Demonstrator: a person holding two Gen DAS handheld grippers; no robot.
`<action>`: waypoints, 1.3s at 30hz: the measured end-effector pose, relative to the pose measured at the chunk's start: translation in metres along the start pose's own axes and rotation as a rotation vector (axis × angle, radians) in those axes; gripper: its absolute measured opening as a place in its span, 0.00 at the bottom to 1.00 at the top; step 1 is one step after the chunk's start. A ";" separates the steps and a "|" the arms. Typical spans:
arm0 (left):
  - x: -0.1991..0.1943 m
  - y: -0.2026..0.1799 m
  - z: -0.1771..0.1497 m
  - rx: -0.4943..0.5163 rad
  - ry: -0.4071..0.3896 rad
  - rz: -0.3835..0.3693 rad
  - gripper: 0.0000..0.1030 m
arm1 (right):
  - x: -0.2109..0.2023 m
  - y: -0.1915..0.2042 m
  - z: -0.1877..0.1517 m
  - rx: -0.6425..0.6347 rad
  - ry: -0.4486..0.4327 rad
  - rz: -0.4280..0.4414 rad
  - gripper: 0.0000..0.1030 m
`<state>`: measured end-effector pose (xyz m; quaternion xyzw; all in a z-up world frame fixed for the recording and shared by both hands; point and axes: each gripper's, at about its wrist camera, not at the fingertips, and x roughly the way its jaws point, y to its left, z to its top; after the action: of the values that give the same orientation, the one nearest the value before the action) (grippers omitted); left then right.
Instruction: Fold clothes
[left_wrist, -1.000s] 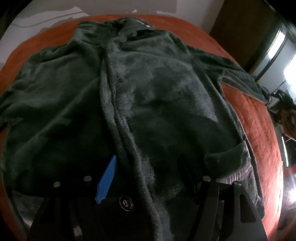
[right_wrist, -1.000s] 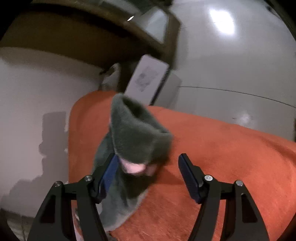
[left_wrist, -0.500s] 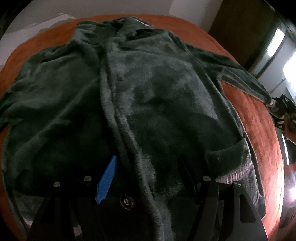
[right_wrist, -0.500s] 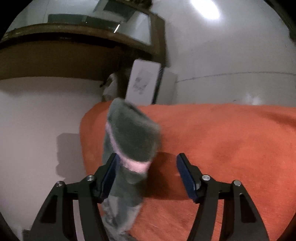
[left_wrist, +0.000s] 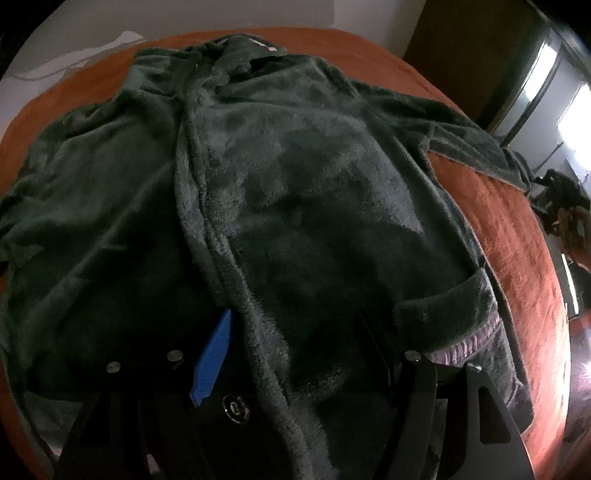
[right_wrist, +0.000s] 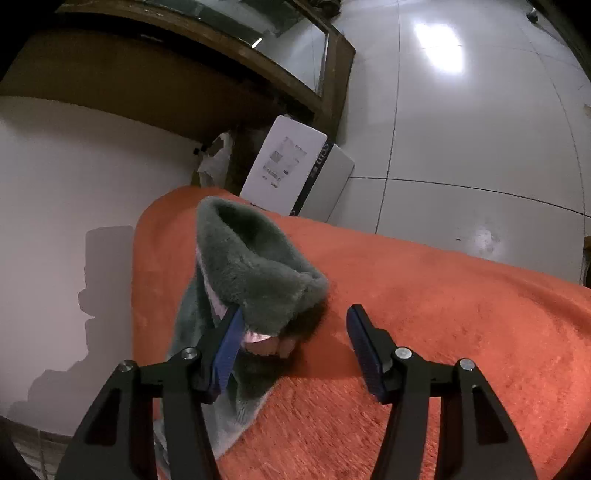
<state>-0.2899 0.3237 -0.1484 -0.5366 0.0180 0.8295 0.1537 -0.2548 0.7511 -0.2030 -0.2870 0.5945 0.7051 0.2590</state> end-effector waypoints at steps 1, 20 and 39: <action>0.000 0.000 0.000 -0.003 0.002 0.001 0.66 | 0.005 0.000 0.000 0.011 0.010 0.003 0.56; 0.001 0.000 -0.002 0.001 0.013 0.006 0.66 | 0.034 0.021 0.006 -0.011 0.065 -0.125 0.18; -0.002 -0.002 -0.006 0.001 0.010 -0.012 0.66 | -0.024 -0.036 -0.016 0.067 0.011 0.197 0.16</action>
<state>-0.2837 0.3239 -0.1491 -0.5407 0.0160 0.8259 0.1588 -0.2111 0.7402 -0.2125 -0.2223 0.6444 0.7052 0.1949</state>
